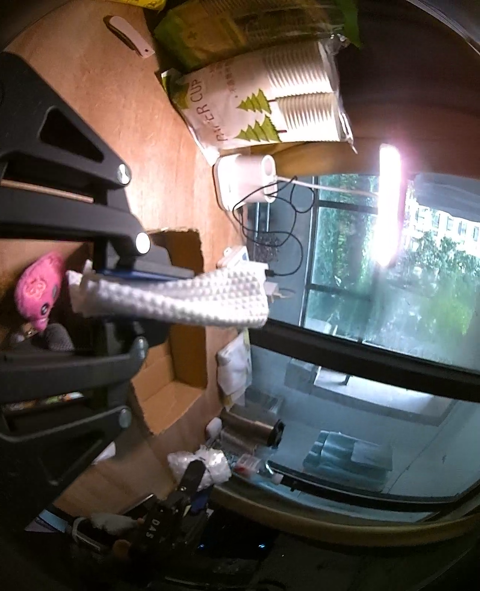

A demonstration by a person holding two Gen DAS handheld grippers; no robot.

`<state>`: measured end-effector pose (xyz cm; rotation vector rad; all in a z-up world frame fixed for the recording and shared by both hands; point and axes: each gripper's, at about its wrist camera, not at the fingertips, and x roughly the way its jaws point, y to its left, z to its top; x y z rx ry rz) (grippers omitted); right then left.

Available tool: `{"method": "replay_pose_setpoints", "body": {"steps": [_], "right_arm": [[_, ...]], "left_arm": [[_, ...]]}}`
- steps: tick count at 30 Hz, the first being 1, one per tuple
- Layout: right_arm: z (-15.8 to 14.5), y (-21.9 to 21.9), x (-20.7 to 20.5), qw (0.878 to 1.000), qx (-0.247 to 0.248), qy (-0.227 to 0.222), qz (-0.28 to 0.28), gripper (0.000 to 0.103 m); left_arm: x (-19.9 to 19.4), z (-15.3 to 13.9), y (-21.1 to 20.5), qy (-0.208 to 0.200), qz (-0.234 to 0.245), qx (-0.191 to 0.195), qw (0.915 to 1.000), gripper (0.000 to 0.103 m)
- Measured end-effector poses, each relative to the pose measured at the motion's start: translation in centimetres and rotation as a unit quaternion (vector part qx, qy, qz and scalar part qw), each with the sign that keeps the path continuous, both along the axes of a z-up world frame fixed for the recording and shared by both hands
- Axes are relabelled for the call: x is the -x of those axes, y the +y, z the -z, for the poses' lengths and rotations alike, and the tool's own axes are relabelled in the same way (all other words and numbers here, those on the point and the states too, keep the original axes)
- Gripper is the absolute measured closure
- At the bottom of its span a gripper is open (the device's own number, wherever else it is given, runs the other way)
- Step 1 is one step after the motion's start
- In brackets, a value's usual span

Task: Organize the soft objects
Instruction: 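Carry both items over the cardboard box and open both tools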

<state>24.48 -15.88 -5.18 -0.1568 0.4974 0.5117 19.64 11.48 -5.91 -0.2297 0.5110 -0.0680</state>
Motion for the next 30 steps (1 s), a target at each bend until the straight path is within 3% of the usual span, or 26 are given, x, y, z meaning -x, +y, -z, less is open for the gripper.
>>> {"method": "replay_pose_setpoints", "body": {"steps": [6,25,27,30], "right_arm": [[1.2,0.8,-2.2,1.000,0.004,0.015,-0.003,0.056],[6.3,2.2,-6.6,0.996,0.015,0.084,-0.015,0.056],[6.4,2.1,-6.6,0.996,0.016,0.085,-0.015,0.055],[6.5,2.1,-6.6,0.996,0.017,0.088,-0.012,0.054]], "left_arm": [[-2.0,1.5,0.4,0.007,-0.005,0.005,1.0000,0.089],[-6.6,6.4,-1.0,0.083,-0.010,-0.018,0.9964,0.087],[-6.7,6.5,-1.2,0.086,-0.012,-0.021,0.9960,0.078],[-6.8,6.6,-1.2,0.092,-0.011,-0.020,0.9955,0.075]]}}
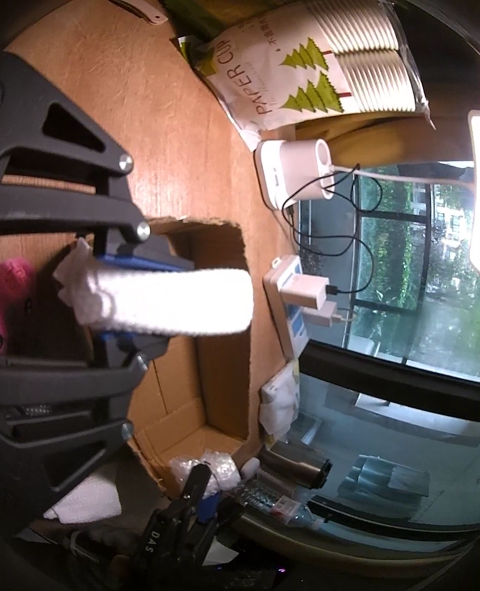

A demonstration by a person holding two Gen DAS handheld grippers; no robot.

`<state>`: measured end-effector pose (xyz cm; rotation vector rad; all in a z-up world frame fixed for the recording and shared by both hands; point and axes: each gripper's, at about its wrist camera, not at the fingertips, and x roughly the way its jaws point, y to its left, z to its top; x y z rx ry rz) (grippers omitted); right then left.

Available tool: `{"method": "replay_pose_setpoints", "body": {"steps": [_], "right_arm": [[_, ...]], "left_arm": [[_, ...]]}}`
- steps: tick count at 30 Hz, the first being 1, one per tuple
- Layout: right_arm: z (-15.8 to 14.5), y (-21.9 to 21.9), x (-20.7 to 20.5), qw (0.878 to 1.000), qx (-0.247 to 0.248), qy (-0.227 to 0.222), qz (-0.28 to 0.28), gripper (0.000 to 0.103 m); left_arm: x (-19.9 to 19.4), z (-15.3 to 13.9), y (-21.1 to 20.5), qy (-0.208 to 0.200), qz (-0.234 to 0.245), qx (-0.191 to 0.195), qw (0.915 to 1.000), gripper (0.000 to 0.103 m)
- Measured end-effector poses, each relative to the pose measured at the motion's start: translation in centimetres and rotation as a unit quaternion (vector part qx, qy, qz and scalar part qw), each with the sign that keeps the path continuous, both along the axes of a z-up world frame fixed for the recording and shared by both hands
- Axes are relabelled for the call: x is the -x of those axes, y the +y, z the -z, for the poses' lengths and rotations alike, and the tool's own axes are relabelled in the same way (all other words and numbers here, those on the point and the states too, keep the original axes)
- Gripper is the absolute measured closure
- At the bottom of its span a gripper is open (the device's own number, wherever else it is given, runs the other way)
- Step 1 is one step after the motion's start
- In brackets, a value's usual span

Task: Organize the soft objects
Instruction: 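Carry both items over the cardboard box and open both tools, then withdraw both tools from the box back toward the remaining pile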

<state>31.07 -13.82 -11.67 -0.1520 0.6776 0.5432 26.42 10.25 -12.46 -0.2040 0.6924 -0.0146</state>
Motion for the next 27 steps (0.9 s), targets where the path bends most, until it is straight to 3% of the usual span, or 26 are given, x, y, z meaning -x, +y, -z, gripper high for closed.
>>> {"method": "replay_pose_setpoints", "body": {"steps": [2,5,6,27], "right_arm": [[0.0,0.0,0.0,1.000,0.000,-0.001,0.000,0.053],[-0.3,0.0,0.3,1.000,0.001,-0.006,-0.001,0.050],[-0.4,0.0,0.5,1.000,0.001,-0.007,-0.002,0.050],[-2.7,-0.8,3.8,1.000,-0.006,-0.027,0.003,0.044]], "left_arm": [[0.1,-0.1,0.0,0.000,-0.004,-0.003,1.0000,0.069],[0.4,-0.4,0.1,-0.007,-0.004,0.002,1.0000,0.033],[0.6,-0.5,0.1,-0.010,-0.005,0.002,0.9999,0.031],[4.3,-3.2,-0.1,-0.042,-0.007,0.001,0.9991,0.031]]}}
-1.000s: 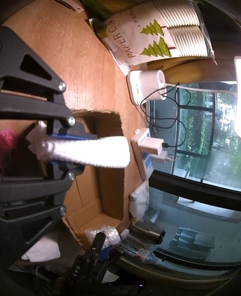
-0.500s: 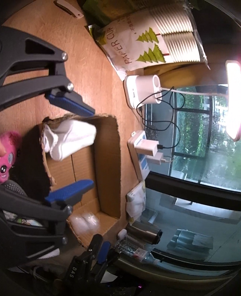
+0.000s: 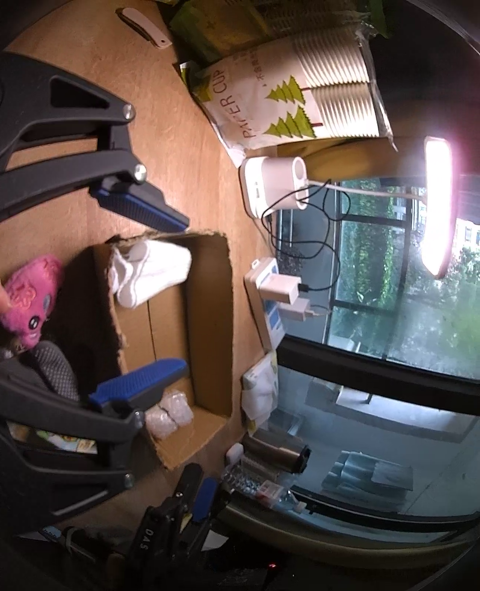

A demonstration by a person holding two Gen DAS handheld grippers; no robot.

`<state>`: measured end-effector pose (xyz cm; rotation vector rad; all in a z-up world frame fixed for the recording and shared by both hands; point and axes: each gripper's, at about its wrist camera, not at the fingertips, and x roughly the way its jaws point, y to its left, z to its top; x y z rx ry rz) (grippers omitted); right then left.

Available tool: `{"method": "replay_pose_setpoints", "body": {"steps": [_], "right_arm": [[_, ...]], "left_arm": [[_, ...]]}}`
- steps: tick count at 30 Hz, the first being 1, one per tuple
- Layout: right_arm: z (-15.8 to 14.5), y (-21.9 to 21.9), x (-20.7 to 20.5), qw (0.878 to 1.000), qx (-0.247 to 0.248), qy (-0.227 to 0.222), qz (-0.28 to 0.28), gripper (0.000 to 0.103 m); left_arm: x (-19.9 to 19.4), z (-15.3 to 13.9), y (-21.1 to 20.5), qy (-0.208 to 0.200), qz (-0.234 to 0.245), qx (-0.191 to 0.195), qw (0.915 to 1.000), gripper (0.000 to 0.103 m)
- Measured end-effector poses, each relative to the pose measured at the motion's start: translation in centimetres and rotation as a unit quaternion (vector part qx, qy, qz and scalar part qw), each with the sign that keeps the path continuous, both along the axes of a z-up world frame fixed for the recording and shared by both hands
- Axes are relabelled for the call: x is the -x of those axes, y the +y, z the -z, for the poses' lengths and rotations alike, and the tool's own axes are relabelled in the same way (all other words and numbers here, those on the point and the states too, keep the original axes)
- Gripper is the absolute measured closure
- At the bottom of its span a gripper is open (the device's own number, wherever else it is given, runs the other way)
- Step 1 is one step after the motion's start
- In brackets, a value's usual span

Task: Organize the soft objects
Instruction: 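Withdraw both tools from the box back toward the remaining pile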

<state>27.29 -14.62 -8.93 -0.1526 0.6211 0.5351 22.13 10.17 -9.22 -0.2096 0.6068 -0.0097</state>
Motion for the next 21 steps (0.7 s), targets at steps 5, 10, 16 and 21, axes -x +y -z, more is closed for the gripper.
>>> {"method": "replay_pose_setpoints", "body": {"steps": [5,10,16,21], "right_arm": [[-0.7,-0.1,1.4,1.000,-0.003,-0.006,-0.003,0.044],[-1.1,-0.3,2.7,1.000,-0.006,-0.009,-0.006,0.044],[-1.2,-0.2,4.2,1.000,-0.007,-0.010,-0.013,0.035],[-1.0,-0.1,5.6,1.000,-0.009,-0.008,-0.020,0.033]], "left_arm": [[1.3,-0.3,-0.7,-0.005,0.009,0.003,0.9999,0.031],[2.4,-0.4,-1.2,-0.006,0.017,0.007,0.9998,0.031],[3.6,-0.3,-2.5,-0.007,0.031,0.008,0.9995,0.031],[4.4,-0.1,-3.4,-0.005,0.042,0.011,0.9990,0.031]]}}
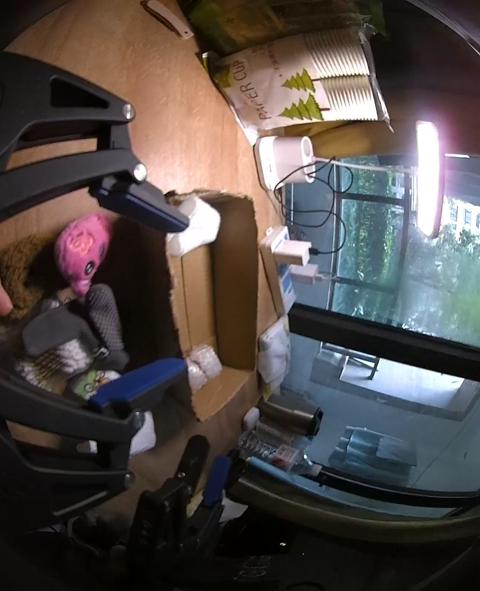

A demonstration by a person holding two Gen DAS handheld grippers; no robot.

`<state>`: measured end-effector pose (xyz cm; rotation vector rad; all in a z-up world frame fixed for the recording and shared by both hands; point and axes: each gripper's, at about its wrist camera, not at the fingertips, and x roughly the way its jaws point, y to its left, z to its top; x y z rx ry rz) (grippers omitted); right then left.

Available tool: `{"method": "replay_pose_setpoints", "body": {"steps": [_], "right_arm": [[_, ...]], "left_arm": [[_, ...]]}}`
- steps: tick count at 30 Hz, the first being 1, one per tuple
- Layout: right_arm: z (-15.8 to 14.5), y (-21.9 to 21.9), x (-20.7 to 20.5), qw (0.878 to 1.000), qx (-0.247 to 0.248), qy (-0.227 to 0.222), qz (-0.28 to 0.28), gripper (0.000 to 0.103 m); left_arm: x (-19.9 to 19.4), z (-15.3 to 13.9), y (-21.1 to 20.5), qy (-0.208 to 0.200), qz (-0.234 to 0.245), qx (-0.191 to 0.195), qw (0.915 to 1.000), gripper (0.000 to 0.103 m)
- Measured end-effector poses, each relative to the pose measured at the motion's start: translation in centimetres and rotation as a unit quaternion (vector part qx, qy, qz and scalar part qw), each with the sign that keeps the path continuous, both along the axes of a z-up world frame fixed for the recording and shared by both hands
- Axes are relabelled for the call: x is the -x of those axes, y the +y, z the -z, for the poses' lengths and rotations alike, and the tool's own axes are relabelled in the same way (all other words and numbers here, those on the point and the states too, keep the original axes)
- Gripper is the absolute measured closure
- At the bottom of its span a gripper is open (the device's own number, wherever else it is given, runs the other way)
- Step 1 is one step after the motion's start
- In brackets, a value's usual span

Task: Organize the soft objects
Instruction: 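Withdraw both tools from the box back toward the remaining pile, then grasp the white cloth with the right tool while the left tool grasps the grey sock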

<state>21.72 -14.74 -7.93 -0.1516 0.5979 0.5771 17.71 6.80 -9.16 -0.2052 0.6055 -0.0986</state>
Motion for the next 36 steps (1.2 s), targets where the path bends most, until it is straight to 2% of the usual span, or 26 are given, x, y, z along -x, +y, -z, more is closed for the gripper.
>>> {"method": "replay_pose_setpoints", "body": {"steps": [9,15,28,29,31,36], "right_arm": [[1.3,-0.7,1.7,1.000,0.001,0.015,-0.004,0.033],[3.4,-1.7,2.1,0.999,0.008,0.039,0.003,0.033],[9.0,-3.8,1.4,0.991,0.036,0.123,0.027,0.033],[9.4,-3.9,1.4,0.991,0.039,0.127,0.028,0.035],[9.9,-3.9,1.3,0.990,0.047,0.132,0.030,0.050],[10.0,-4.1,1.4,0.990,0.063,0.121,0.022,0.065]], "left_arm": [[1.2,0.9,-1.8,0.011,0.016,-0.002,0.9998,0.031],[1.4,1.8,-2.9,0.023,0.025,-0.006,0.9994,0.031],[0.4,3.4,-4.8,0.052,0.035,-0.024,0.9977,0.031],[0.3,3.5,-4.8,0.053,0.036,-0.024,0.9976,0.031],[-0.1,3.6,-5.1,0.057,0.037,-0.027,0.9973,0.031],[-1.3,4.3,-5.7,0.072,0.040,-0.035,0.9960,0.031]]}}
